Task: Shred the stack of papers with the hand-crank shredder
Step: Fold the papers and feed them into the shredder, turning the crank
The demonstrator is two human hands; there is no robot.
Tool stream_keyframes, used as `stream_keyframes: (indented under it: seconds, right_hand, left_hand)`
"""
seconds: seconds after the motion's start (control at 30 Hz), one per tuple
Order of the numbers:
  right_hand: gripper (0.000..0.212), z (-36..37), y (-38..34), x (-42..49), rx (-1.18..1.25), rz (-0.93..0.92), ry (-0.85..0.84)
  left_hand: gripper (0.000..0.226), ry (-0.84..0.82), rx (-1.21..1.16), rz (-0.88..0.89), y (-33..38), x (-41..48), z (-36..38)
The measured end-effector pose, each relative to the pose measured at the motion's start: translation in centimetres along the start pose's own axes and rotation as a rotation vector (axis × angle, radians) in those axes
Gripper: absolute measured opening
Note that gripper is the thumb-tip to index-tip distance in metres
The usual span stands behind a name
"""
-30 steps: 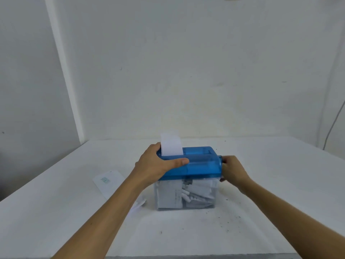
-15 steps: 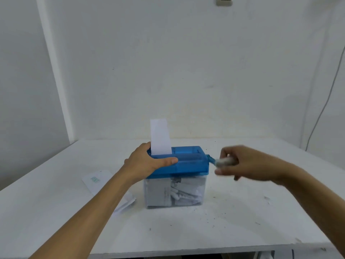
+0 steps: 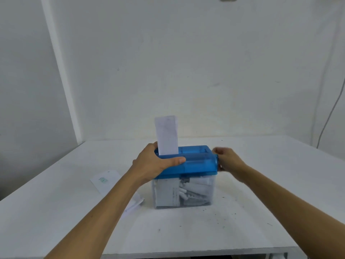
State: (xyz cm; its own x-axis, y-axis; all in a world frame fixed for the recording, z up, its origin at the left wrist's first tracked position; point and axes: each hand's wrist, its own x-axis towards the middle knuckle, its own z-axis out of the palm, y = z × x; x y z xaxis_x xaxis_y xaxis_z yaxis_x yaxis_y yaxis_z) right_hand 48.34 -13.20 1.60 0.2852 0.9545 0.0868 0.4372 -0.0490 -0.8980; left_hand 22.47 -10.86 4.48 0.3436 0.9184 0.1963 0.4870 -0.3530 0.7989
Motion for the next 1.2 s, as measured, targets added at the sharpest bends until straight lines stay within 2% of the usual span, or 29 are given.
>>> stream_keyframes:
  seconds: [0.1,0.3,0.37,0.43,0.5,0.63,0.77,0.87,0.93,1.0,1.1,1.2]
  right_hand:
    - [0.028,1.1,2.2,-2.2,-0.029,0.085,-0.040]
    - [0.055,-0.8,1.4,-7.4,-0.103,0.055,-0.064]
    - [0.054,-2.3,0.2,-8.7,-0.140,0.007,-0.163]
    - [0.043,-3.6,-1.1,-9.6,-0.242,-0.056,-0.283]
    - [0.032,-4.8,-2.4,-10.0,-0.361,-0.146,-0.313]
    - [0.041,-6.3,-4.7,-9.0,-0.380,-0.244,-0.205]
    - [0.043,-5.8,-5.6,-5.4,-0.176,-0.289,0.017]
    - [0.034,-4.1,-5.2,-2.4,0.035,-0.306,0.152]
    - [0.026,-2.6,-4.8,-0.7,0.100,-0.314,0.221]
    - [0.022,-1.0,-3.5,0.4,0.047,-0.266,0.224]
    - [0.020,1.1,0.3,-0.1,-0.058,-0.112,0.120]
    - [0.033,1.8,2.6,-2.8,-0.062,-0.001,0.030]
  left_hand:
    - [0.107,0.017,0.022,-0.005,-0.2,0.0,0.0]
    - [0.095,0.008,0.021,0.021,0.1,-0.1,0.1]
    - [0.100,0.008,0.021,0.013,0.2,-0.3,0.1]
    - [0.109,0.000,0.026,0.010,0.1,-0.3,0.0]
    - [0.109,-0.012,0.022,0.012,0.2,-0.2,-0.1]
    - [0.091,-0.046,-0.011,0.018,0.3,-0.1,-0.3]
    - [0.089,-0.053,-0.036,0.027,0.3,-0.2,-0.4]
    - [0.069,-0.074,-0.066,0.055,0.7,-0.3,-0.4]
    - [0.065,-0.075,-0.067,0.064,0.9,-0.4,-0.4]
    - [0.074,-0.073,-0.073,0.054,0.7,-0.3,-0.5]
    - [0.086,-0.051,-0.053,0.047,0.1,0.0,-0.3]
    - [0.105,-0.020,-0.013,0.052,-0.3,0.2,-0.2]
